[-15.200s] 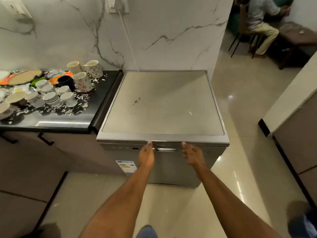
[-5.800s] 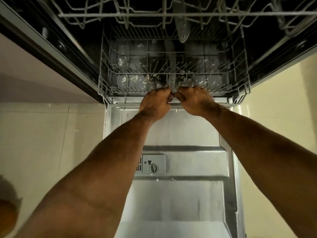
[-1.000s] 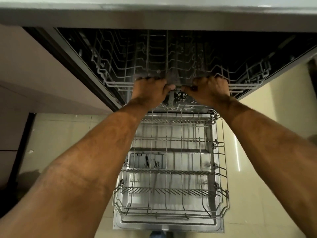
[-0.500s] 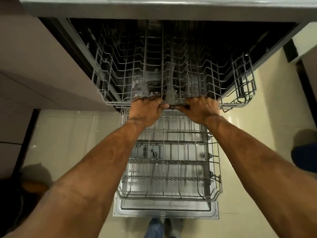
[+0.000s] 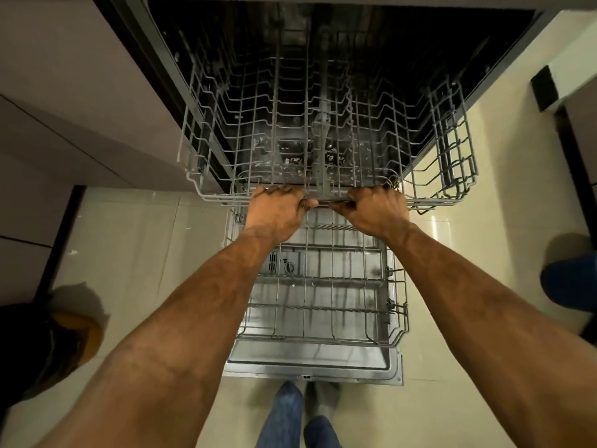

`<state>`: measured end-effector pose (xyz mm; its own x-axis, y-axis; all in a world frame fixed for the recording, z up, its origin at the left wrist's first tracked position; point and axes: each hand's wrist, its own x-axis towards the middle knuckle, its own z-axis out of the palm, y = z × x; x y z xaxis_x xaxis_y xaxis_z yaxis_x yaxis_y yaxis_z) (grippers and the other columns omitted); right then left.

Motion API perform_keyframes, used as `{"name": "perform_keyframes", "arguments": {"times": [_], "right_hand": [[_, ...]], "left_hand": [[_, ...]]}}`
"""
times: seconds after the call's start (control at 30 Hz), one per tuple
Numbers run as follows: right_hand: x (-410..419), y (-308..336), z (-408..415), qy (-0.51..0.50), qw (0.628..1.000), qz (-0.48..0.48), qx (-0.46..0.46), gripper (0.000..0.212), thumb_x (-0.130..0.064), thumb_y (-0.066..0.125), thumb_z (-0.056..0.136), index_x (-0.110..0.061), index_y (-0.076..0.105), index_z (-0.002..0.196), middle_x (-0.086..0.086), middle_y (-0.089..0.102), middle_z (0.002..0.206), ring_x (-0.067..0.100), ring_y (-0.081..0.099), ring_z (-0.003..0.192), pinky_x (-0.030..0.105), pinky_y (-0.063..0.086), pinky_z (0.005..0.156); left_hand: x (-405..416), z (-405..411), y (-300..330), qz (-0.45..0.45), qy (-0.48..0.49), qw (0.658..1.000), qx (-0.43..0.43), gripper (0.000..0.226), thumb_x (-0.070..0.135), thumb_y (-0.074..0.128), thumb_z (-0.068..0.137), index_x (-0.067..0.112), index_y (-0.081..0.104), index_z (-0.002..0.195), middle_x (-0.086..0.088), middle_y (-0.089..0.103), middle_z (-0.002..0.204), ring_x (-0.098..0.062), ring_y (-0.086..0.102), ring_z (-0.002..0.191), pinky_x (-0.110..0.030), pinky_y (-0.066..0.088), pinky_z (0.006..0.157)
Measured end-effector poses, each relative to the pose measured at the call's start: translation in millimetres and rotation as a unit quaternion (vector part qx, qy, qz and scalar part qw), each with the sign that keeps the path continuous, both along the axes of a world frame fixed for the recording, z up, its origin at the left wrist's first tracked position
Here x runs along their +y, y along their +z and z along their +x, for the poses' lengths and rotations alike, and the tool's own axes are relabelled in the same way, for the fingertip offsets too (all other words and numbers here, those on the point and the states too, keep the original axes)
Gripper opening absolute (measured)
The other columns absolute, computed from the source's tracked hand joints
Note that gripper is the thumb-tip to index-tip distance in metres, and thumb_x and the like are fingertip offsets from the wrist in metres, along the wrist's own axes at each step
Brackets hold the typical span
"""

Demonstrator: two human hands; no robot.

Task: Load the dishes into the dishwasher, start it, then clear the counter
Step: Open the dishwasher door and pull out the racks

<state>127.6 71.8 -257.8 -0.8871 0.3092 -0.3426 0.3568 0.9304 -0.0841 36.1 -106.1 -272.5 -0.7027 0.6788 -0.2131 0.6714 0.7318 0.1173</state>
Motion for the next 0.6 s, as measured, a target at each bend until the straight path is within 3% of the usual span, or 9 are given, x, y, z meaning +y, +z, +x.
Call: {"name": "perform_keyframes", "arguments": {"times": [0.17, 0.3, 0.6], "right_hand": [[-0.2, 2.0, 6.9, -0.001, 1.0, -0.016, -0.006, 0.059, -0.073, 0.031, 0.091, -0.024, 0.062, 0.103, -0.002, 0.05, 0.07, 0.024, 0.057, 0.08, 0.038, 0.046, 0.084], [-6.8, 0.4, 17.5, 0.002, 1.0, 0.006, -0.01, 0.061, -0.073, 0.03, 0.09, -0.022, 0.061, 0.103, -0.001, 0.05, 0.07, 0.022, 0.055, 0.075, 0.033, 0.041, 0.073], [-20.0, 3.4, 42.4, 0.008, 1.0, -0.001, -0.009, 0.059, -0.07, 0.031, 0.092, -0.022, 0.061, 0.108, 0.005, 0.056, 0.085, 0.028, 0.059, 0.09, 0.039, 0.046, 0.084]], "left_hand": [[1.7, 9.6, 2.7, 0.001, 0.014, 1.0, -0.016, 0.054, 0.062, 0.018, 0.097, 0.026, 0.056, 0.107, 0.004, 0.06, 0.083, -0.019, 0.058, 0.082, -0.044, 0.037, 0.098], [-6.2, 19.4, -0.6, 0.002, 0.006, 1.0, -0.008, 0.049, 0.063, 0.019, 0.096, 0.027, 0.051, 0.089, 0.008, 0.054, 0.077, -0.017, 0.054, 0.078, -0.041, 0.038, 0.095], [-20.4, 47.4, 3.9, -0.011, 0.014, 0.999, -0.029, 0.05, 0.061, 0.02, 0.097, 0.024, 0.055, 0.102, 0.005, 0.056, 0.09, -0.02, 0.056, 0.093, -0.041, 0.033, 0.098]]}}
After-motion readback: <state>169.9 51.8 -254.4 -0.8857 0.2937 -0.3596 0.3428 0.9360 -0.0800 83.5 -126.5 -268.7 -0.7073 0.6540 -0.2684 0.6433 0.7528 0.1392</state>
